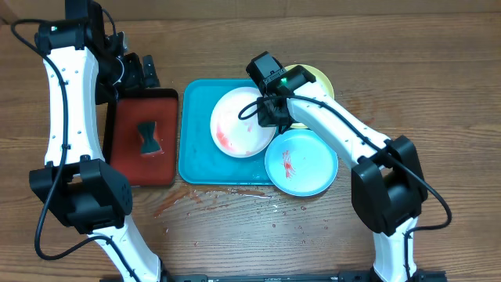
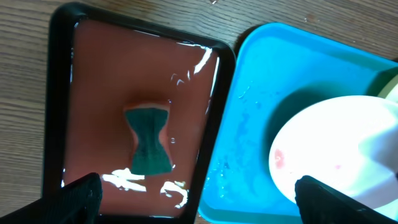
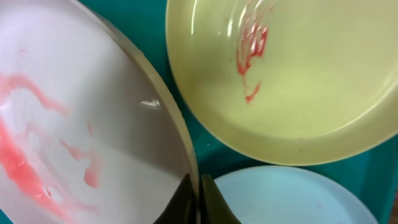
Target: Clean dirty plates on tray and stack at the side
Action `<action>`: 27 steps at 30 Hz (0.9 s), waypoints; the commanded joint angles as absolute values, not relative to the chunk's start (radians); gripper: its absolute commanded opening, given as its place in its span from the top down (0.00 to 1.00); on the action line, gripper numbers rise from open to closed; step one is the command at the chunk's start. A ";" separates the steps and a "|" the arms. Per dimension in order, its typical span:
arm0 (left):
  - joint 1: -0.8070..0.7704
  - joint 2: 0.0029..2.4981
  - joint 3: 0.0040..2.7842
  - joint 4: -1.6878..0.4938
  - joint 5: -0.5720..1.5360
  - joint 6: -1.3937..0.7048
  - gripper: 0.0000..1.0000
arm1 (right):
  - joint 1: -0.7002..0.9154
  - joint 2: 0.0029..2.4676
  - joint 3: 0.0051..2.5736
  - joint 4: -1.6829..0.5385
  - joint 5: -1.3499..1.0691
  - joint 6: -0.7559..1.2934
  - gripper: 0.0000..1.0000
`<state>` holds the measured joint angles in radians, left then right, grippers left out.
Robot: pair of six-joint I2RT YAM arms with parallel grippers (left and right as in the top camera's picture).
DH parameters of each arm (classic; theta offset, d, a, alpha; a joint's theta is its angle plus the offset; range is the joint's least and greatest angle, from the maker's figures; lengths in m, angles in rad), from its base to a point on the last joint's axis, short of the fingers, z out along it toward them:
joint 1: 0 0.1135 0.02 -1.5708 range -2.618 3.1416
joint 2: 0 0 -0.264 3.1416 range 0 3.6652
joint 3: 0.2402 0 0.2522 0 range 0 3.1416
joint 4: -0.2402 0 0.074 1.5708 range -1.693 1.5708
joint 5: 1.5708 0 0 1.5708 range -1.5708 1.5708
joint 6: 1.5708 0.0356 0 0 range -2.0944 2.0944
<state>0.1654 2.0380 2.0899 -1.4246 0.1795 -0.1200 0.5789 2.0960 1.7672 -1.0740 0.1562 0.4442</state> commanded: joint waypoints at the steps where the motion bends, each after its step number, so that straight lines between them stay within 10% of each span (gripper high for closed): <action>1: 0.161 2.032 2.112 -1.424 0.207 -0.112 0.00 | 0.611 2.027 1.800 -1.077 0.296 0.440 0.96; 11: 0.161 2.032 2.112 -1.424 0.207 -0.112 0.00 | 0.760 2.020 1.800 -1.086 0.718 0.445 0.96; 27: 0.157 2.032 2.112 -1.381 0.234 -0.112 0.00 | 0.761 2.019 1.802 -1.057 0.711 0.542 0.96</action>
